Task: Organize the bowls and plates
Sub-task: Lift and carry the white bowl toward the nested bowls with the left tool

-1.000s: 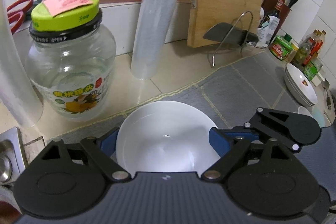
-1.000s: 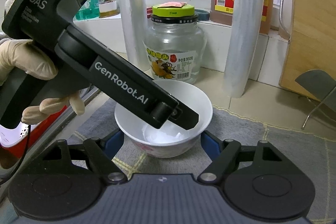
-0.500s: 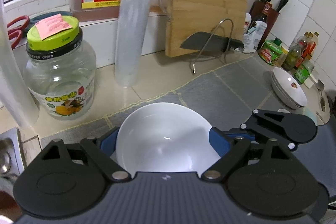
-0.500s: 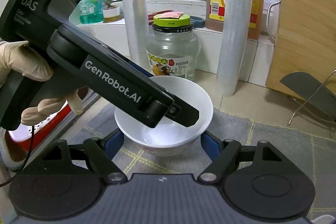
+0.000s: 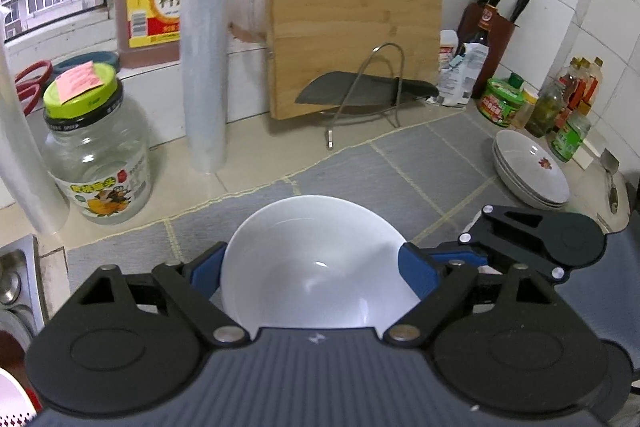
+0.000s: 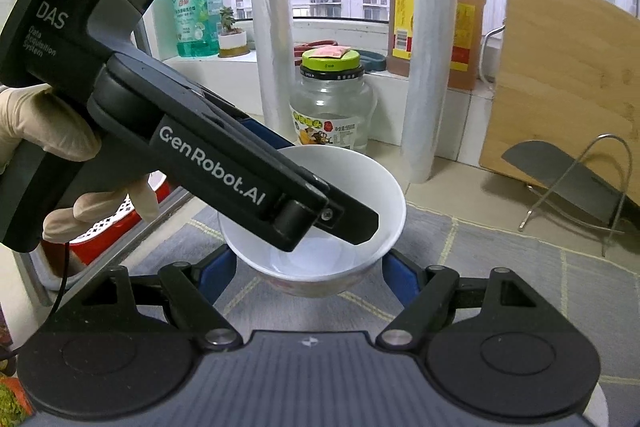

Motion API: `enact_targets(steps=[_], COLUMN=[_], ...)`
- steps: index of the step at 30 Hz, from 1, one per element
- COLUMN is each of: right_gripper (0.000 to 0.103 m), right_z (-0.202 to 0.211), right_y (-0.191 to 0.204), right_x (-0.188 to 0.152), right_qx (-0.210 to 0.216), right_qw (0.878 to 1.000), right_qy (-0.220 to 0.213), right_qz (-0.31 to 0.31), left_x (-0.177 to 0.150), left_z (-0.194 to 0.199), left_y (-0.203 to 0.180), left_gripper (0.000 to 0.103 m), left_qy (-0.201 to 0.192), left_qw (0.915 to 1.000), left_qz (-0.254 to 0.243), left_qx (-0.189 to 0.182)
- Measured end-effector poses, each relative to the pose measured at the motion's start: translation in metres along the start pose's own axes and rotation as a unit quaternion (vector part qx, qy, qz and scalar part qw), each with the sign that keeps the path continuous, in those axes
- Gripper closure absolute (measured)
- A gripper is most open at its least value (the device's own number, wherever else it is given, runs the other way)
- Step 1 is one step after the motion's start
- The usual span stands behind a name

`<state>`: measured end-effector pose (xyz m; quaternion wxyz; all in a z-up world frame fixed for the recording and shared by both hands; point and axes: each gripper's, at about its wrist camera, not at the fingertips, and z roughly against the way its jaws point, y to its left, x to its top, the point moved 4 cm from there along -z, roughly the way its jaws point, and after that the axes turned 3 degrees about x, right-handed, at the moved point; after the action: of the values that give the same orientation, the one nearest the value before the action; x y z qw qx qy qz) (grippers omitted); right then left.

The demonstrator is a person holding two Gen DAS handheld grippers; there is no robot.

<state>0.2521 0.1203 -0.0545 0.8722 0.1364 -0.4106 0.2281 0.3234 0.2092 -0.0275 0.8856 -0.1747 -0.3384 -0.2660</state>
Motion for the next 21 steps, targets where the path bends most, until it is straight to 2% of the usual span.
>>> enact_targets(steps=[11,21], right_gripper=[0.019,0.019], right_z=[0.047,0.094], right_y=[-0.024,-0.063], right_x=[-0.018,-0.045], right_qx=[-0.018,-0.050], right_qw=[1.000,0.999], right_qy=[-0.010,-0.015], right_qz=[0.000,-0.011], left_x=[0.007,0.020], left_z=[0.003,-0.016], left_y=[-0.057,-0.120], left_gripper=[0.014,0.013], left_qy=[-0.011,-0.011], left_qw=[0.9997,0.9981], left_qz=[-0.020,-0.052], left_qx=[-0.008,-0.030])
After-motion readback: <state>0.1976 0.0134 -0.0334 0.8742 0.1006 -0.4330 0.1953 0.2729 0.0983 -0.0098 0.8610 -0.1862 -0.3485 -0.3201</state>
